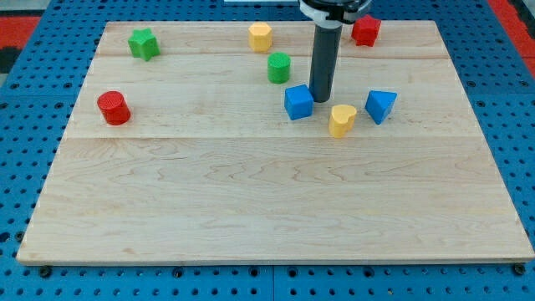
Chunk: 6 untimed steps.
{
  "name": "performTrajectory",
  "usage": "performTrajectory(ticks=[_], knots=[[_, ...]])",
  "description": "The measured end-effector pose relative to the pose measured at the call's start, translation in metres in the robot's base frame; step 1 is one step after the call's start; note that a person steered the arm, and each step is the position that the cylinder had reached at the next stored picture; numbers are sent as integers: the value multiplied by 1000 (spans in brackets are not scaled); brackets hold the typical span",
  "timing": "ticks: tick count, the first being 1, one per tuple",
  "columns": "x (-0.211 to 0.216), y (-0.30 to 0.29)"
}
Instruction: Move the yellow heart below the cube
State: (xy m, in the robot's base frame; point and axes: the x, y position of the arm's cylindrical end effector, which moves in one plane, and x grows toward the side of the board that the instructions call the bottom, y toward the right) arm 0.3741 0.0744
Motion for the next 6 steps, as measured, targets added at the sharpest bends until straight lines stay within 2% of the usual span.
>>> performTrajectory(ticks=[1, 2, 3, 6], knots=[[2, 47], [40, 28], [59, -5], [57, -6]])
